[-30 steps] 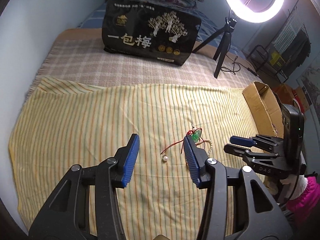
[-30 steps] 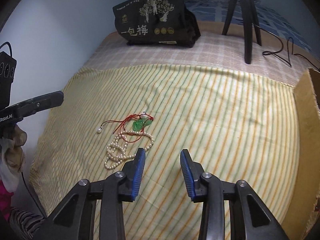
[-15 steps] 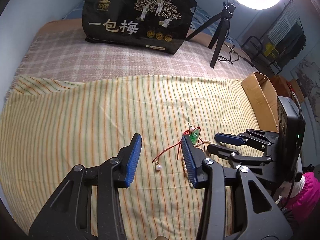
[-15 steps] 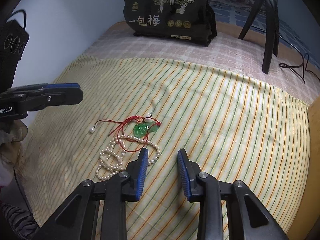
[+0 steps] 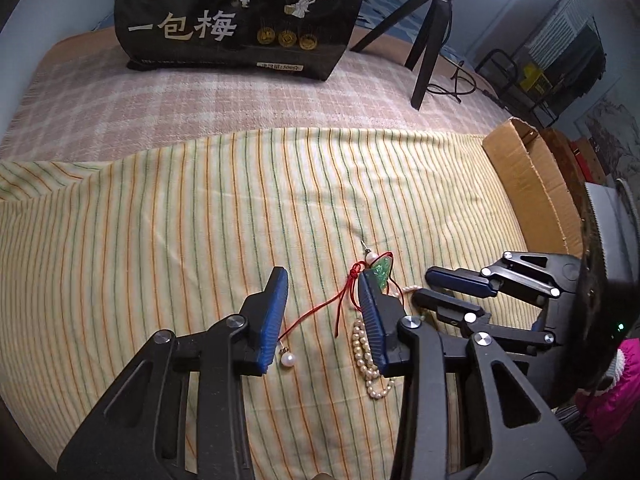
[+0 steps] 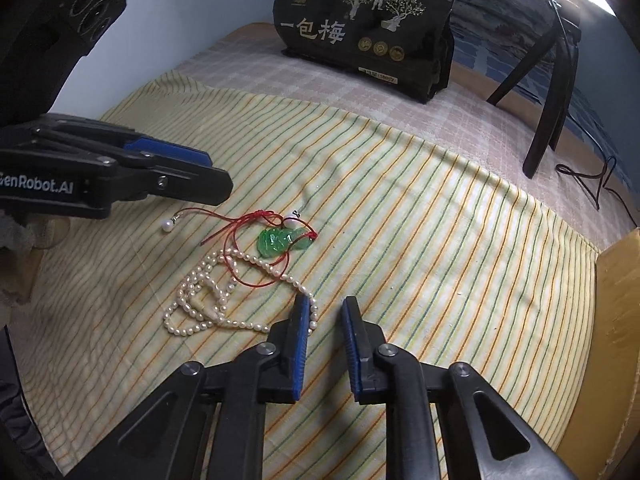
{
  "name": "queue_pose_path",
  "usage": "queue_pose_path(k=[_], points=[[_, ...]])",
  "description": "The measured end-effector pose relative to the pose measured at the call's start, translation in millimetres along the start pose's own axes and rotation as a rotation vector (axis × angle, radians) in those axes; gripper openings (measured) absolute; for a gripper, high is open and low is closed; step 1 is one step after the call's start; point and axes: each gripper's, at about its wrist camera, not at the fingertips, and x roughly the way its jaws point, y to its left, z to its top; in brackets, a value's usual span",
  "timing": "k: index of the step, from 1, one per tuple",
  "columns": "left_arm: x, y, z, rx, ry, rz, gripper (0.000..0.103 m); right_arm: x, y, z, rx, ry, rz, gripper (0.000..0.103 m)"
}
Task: Organize jewelry
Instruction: 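Close the right tool on the short pearl strand while the left tool approaches the green pendant, then grasp the red cord of the green pendant with the left tool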
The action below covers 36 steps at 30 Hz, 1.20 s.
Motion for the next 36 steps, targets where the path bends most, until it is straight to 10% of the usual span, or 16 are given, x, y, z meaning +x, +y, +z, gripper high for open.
queue_pose_path(k=[36], points=[[33.6, -39.7, -10.2, 0.236, 0.038, 0.15, 0.019, -13.6, -17.4, -19.4, -0.031, 0.015, -0.041, 0.0]])
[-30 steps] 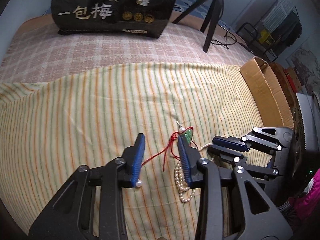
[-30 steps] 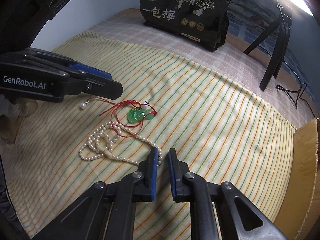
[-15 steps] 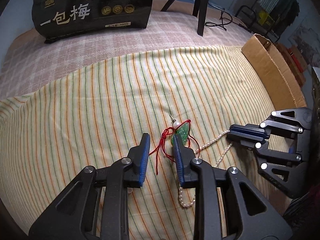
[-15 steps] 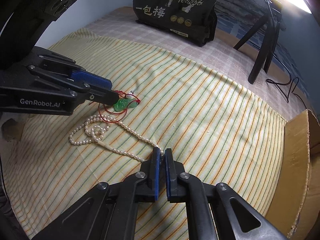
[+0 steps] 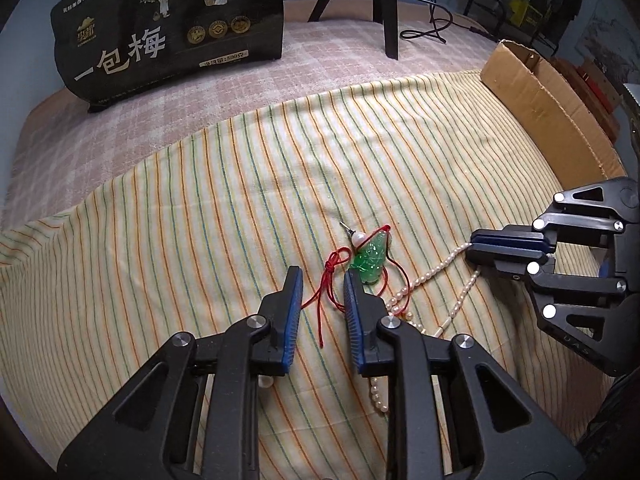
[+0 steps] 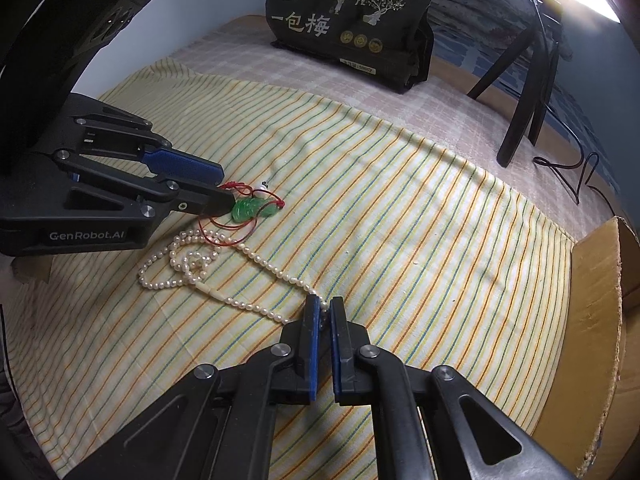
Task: Organize jewelry
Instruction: 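Grasp the red cord of the green pendant with the left tool, then lift the pendant strand with both tools and carry it over the box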
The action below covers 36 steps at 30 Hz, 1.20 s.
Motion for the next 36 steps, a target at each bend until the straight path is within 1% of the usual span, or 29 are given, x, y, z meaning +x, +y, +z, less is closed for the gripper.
queue_pose_path(k=[3, 5, 7, 9, 12, 15, 17, 18, 22, 29, 36], points=[[-0.4, 0.8, -0.2, 0.012, 0.001, 0.014, 0.012, 0.1, -0.4, -0.1, 0.001, -0.002, 0.002, 0.0], [0.4, 1.8, -0.6, 0.011, 0.0, 0.015, 0.012, 0.8, 0.0, 0.2, 0.001, -0.002, 0.001, 0.0], [2.6, -0.9, -0.5, 0.024, -0.005, 0.032, 0.012, 1.0, 1.4, 0.4, -0.006, -0.001, 0.001, 0.004], [4.3, -4.5, 0.6, 0.042, -0.013, 0.042, 0.01, 1.5, 3.7, 1.2, -0.008, 0.001, -0.009, 0.005], [4.6, -7.4, 1.2, 0.047, -0.025, 0.041, 0.002, 1.7, 6.4, 1.3, -0.019, 0.0, -0.024, 0.005], [3.4, -9.0, 1.1, 0.036, -0.043, 0.044, 0.0, 2.0, 7.7, 1.1, -0.025, -0.005, -0.028, 0.005], [0.9, -5.9, 2.5, 0.006, -0.051, 0.031, 0.0, 2.1, 8.1, 1.6, -0.027, -0.009, -0.029, 0.001], [-1.4, -3.6, 3.0, -0.013, -0.055, 0.022, 0.0, 1.9, 8.6, 1.4, -0.027, -0.011, -0.03, 0.001], [-18.3, 6.1, 2.9, -0.069, -0.085, 0.005, 0.0, -2.1, 6.1, 1.2, -0.006, -0.025, -0.008, 0.001], [-60.2, 4.8, 4.9, -0.091, -0.159, -0.01, 0.0, -20.7, 2.6, -0.6, 0.055, -0.057, 0.064, 0.001], [-110.0, 3.8, 7.7, -0.116, -0.245, -0.02, 0.0, -55.6, 8.4, 4.3, 0.062, -0.128, 0.056, 0.001]])
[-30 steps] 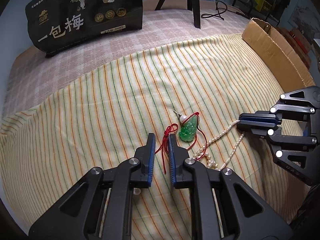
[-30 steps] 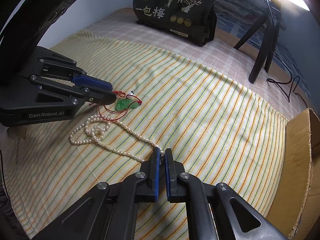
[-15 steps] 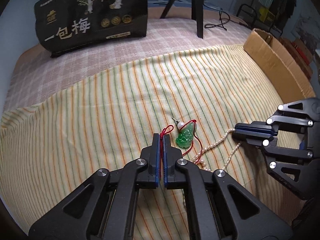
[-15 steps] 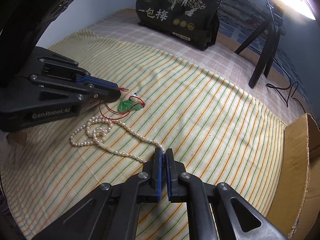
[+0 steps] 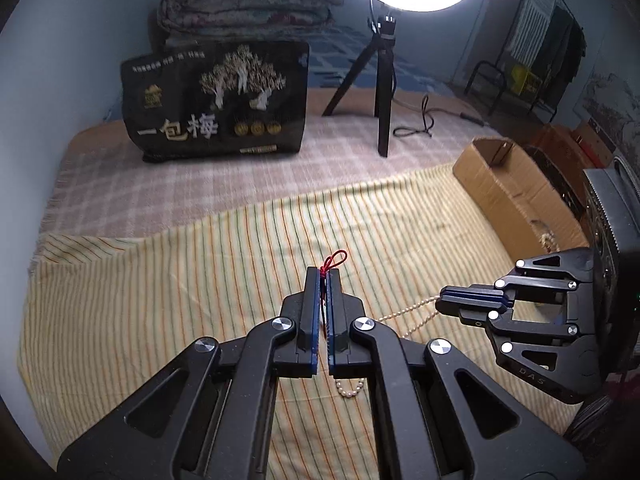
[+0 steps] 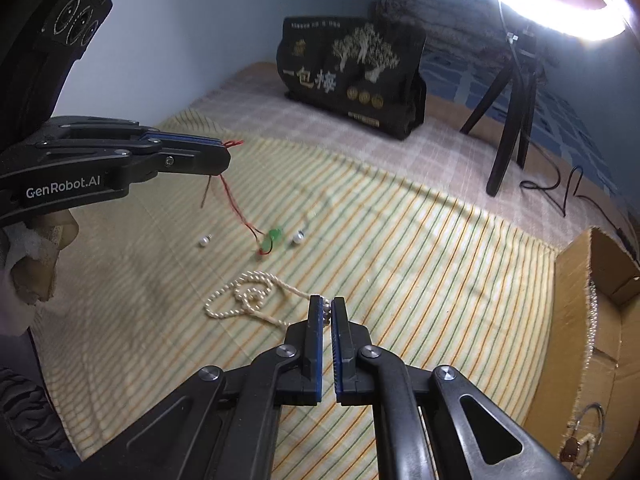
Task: Organize jewelry
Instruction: 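Lift the pendant strand with both tools and carry it over the box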
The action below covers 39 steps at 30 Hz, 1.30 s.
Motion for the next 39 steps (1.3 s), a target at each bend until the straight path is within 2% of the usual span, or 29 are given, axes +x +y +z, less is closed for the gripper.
queue_pose_path(k=[13, 20, 29, 39], points=[[-60.9, -5.4, 2.2, -0.027, -0.097, 0.021, 0.0, -62.3, 9.7, 7.2, 0.034, -0.128, -0.029, 0.001], [-85.0, -15.7, 3.0, -0.027, -0.133, 0.016, 0.0, -91.7, 10.9, 5.5, 0.048, -0.166, -0.037, 0.001], [-110.8, -47.3, 10.1, -0.015, -0.178, -0.027, 0.0, -143.9, 0.3, 1.8, 0.054, -0.213, -0.087, 0.001], [-119.8, -100.0, 16.7, 0.031, -0.193, -0.078, 0.0, -205.2, -29.9, -23.7, 0.096, -0.247, -0.149, 0.001]])
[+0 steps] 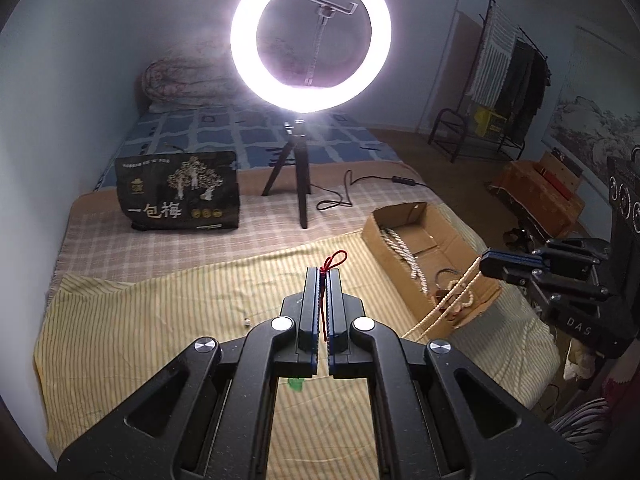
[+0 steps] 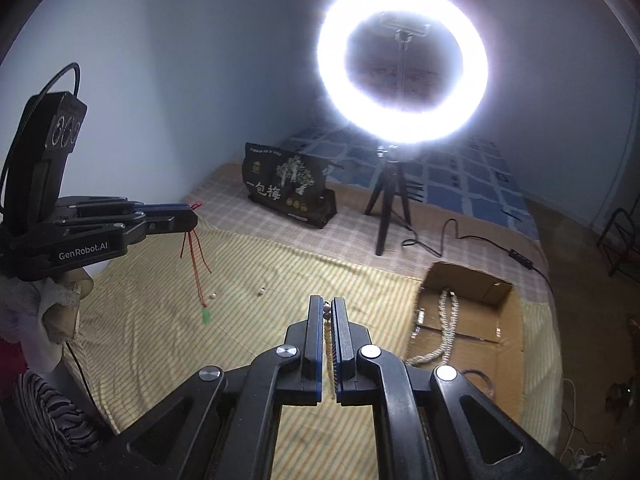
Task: Organize jewelry
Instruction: 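Lift the pendant strand with both tools and carry it over the box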
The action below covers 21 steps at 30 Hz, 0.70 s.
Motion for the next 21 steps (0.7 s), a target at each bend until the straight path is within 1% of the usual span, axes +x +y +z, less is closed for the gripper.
queue_pose_path(k=[9, 16, 21], points=[[9.8, -49.8, 17.4, 0.04, -0.004, -0.064, 0.0, -44.4, -50.3, -3.4, 0.06, -0.037, -0.054, 0.001], [31.7, -87.5, 35.3, 0.066, 0.008, -0.111, 0.0, -57.8, -90.4, -4.0, 0.098, -0.041, -0.104, 0.001], [47.9, -106.0, 48.7, 0.08, 0.015, -0.133, 0.0, -59.2, -115.3, -1.7, 0.119, -0.037, -0.127, 0.001]])
